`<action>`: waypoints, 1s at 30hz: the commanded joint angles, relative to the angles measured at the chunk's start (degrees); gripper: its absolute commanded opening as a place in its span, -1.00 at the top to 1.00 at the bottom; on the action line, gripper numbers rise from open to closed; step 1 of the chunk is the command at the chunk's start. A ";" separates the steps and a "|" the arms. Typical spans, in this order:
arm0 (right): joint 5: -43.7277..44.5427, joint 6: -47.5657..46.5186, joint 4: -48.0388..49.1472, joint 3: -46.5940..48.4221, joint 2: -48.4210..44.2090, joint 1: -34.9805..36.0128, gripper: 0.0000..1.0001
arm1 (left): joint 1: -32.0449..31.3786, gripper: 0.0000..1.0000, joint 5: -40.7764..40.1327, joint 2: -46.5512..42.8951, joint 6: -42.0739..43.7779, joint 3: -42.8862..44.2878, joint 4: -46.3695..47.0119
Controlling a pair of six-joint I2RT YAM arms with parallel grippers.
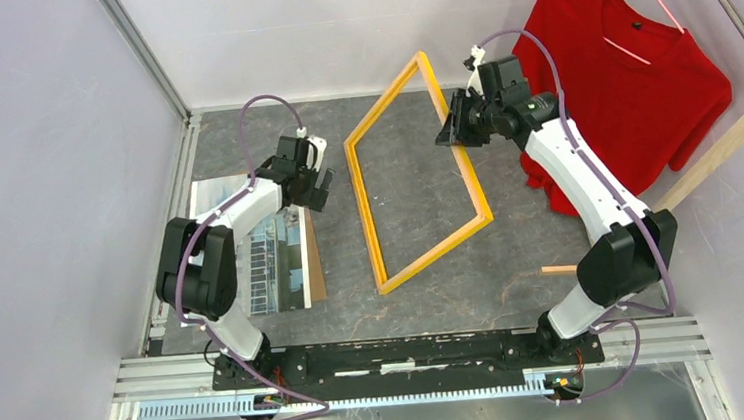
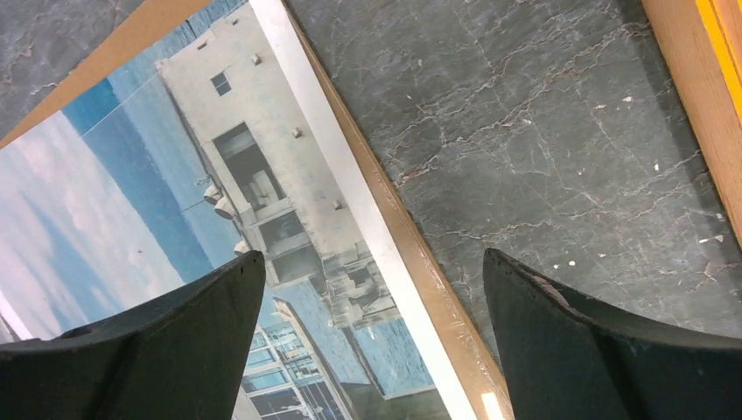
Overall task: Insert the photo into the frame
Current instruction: Turn over the photo frame at the center of the board.
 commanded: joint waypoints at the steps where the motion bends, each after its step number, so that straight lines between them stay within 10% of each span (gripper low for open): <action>1: 7.70 -2.18 1.68 -7.51 -3.88 -0.26 0.57 | -0.39 -1.00 -0.85 -0.37 4.05 -1.73 6.98; 30: 19.10 -8.61 21.40 -33.93 5.06 -1.64 0.60 | -5.87 -1.00 -5.60 6.73 3.24 -3.76 10.48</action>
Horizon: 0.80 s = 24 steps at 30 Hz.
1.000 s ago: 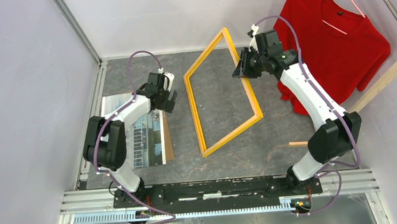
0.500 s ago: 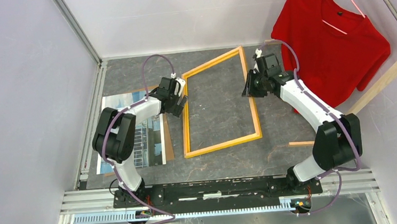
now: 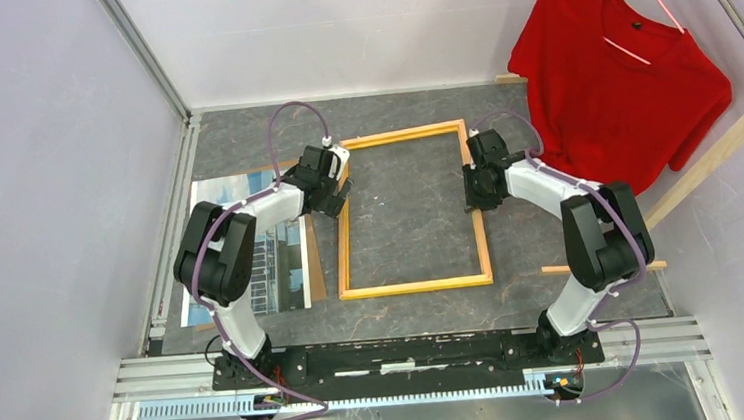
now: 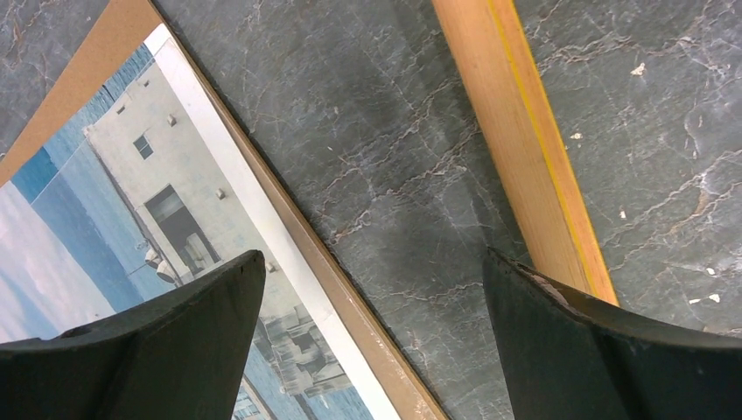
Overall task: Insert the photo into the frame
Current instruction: Turn over the photo frame at the center of the board.
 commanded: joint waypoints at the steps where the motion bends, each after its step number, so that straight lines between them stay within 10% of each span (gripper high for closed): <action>1: 3.79 -2.39 6.03 -0.16 2.31 -0.12 0.59 | -0.79 -1.00 -0.72 -0.01 0.58 -1.39 0.71; 9: 6.31 -2.84 6.50 1.41 7.64 -0.13 0.42 | -0.80 -1.00 -0.99 -0.22 0.44 -1.97 0.72; 17: 8.44 -3.88 5.01 2.33 8.17 -0.14 -0.36 | -0.82 -1.00 0.23 -0.05 0.13 -1.45 -0.32; 24: 9.85 -3.66 4.20 3.74 5.36 -0.11 -0.42 | -0.86 -1.00 2.20 -0.29 -1.18 -0.64 -2.12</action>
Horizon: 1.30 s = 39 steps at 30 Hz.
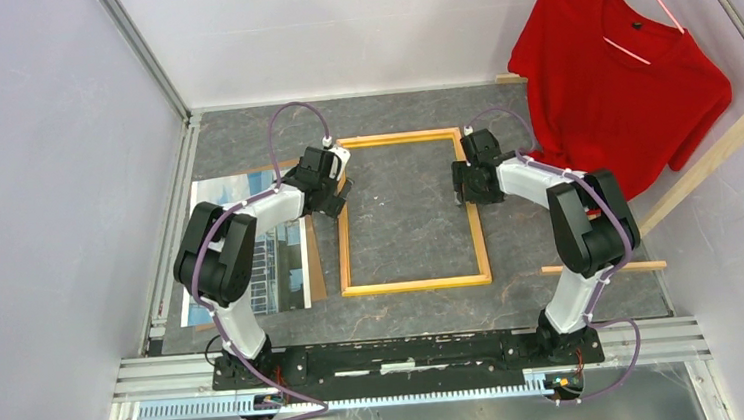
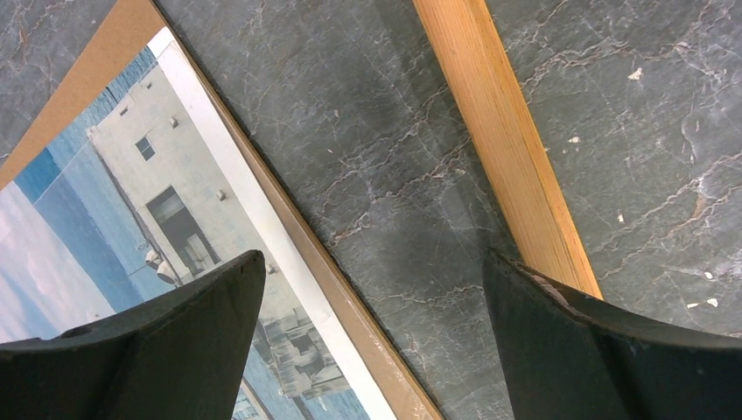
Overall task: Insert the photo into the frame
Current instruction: Turn over the photo frame at the center of the board, then adjust the photo frame item at the center of the board.
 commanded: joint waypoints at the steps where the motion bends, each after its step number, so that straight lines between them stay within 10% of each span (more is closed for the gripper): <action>1: 3.46 -0.22 -2.40 2.60 -2.54 -0.01 -0.43 | -0.38 -1.00 4.22 -0.09 -1.94 0.86 -4.32; 15: -5.96 1.67 2.69 0.91 -17.20 5.64 -0.55 | -0.59 -1.00 6.82 1.67 -3.81 13.39 -11.73; 22: -12.14 7.12 10.18 8.90 -10.59 21.57 -0.58 | 14.35 -1.00 12.19 -3.57 0.20 23.54 -24.10; 30: -18.08 9.10 9.92 31.24 13.12 35.22 -0.58 | 39.80 -1.00 22.23 -15.47 7.41 15.43 -31.88; 39: -20.33 13.46 13.04 36.43 25.54 36.59 -0.58 | 51.24 -1.00 1.64 -20.79 18.59 1.62 -16.80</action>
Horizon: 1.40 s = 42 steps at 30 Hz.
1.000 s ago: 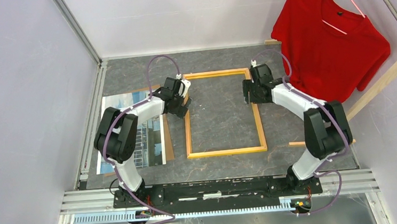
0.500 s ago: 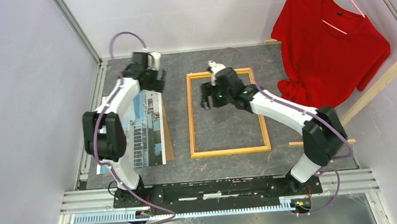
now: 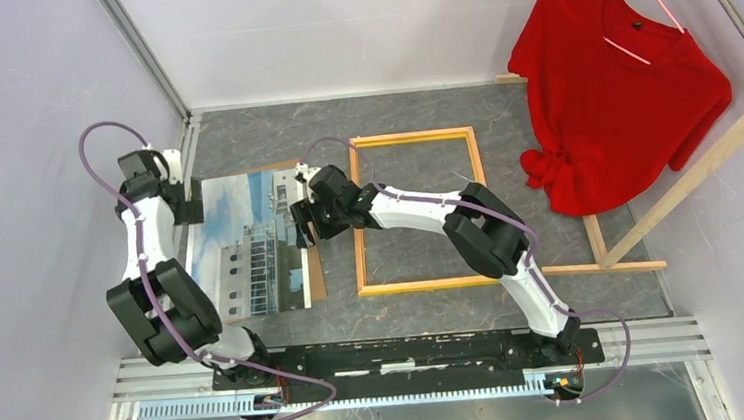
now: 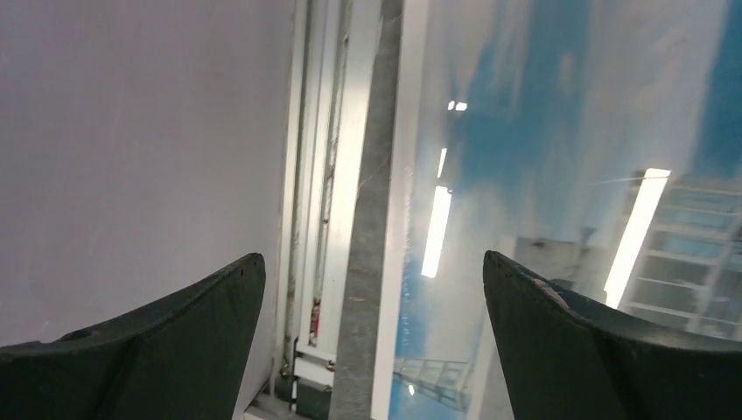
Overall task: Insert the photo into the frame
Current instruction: Adjust the photo frame item at the center of the board.
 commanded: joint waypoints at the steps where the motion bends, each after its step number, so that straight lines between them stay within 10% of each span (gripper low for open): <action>1: -1.18 2.19 2.42 1.03 1.22 -1.07 -0.58 | 2.88 -1.00 -11.99 -0.80 8.68 -5.61 10.25; 10: -0.75 2.99 3.13 -3.08 1.78 -1.00 -0.59 | 5.09 -1.00 -21.03 4.99 9.40 -14.25 25.07; 42: -0.80 8.66 6.94 -6.38 5.18 -3.24 -0.52 | -5.09 -1.00 -14.74 10.72 3.47 -22.49 28.02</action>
